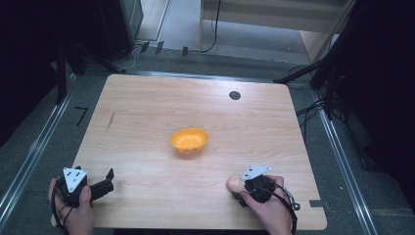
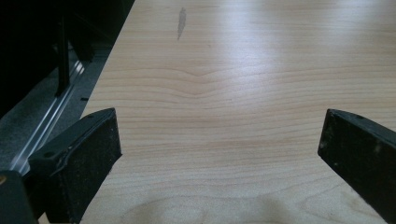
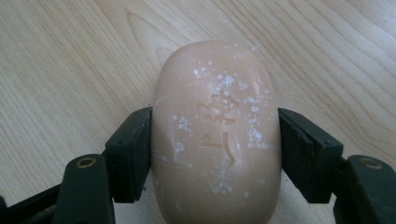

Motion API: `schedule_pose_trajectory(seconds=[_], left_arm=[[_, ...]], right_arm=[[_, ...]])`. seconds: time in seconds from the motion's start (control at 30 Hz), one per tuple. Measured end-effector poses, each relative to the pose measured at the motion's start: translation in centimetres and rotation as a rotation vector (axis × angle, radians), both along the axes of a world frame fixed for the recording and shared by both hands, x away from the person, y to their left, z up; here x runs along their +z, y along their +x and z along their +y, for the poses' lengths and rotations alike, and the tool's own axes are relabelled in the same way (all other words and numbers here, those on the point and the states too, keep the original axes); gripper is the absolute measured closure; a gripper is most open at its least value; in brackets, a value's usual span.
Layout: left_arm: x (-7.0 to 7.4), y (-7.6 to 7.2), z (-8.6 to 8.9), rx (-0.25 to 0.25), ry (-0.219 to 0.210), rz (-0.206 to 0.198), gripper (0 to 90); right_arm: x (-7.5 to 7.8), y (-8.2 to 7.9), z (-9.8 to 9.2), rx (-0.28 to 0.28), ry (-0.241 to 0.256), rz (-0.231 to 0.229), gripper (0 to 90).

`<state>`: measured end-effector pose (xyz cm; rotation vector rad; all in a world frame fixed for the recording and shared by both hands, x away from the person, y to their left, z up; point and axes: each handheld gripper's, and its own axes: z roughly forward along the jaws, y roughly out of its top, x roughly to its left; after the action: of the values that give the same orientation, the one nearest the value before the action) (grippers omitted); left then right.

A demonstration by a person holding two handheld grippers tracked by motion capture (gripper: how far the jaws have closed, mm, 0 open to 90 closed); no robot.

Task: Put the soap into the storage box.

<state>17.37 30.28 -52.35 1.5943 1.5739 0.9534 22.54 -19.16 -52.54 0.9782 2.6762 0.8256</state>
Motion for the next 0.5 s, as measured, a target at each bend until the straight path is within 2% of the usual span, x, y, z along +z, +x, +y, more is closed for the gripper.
schedule_pose_trajectory(seconds=[0.1,0.3,0.43,0.5], left_arm=[[0.00,0.01,0.01,-0.001,-0.001,0.000,0.0],[0.00,0.05,0.02,-0.004,-0.001,0.002,0.0],[-0.01,0.07,0.03,-0.008,-0.002,0.004,0.0],[-0.01,0.08,0.03,-0.009,-0.003,0.004,0.0]], right_arm=[[-0.15,-0.05,-0.31,0.000,0.019,-0.014,33.2],[-0.14,0.00,-0.51,0.013,0.017,-0.019,33.3],[-0.01,0.19,-0.56,0.030,0.000,-0.015,33.4],[0.16,0.29,-0.42,0.057,-0.012,-0.019,33.4]])
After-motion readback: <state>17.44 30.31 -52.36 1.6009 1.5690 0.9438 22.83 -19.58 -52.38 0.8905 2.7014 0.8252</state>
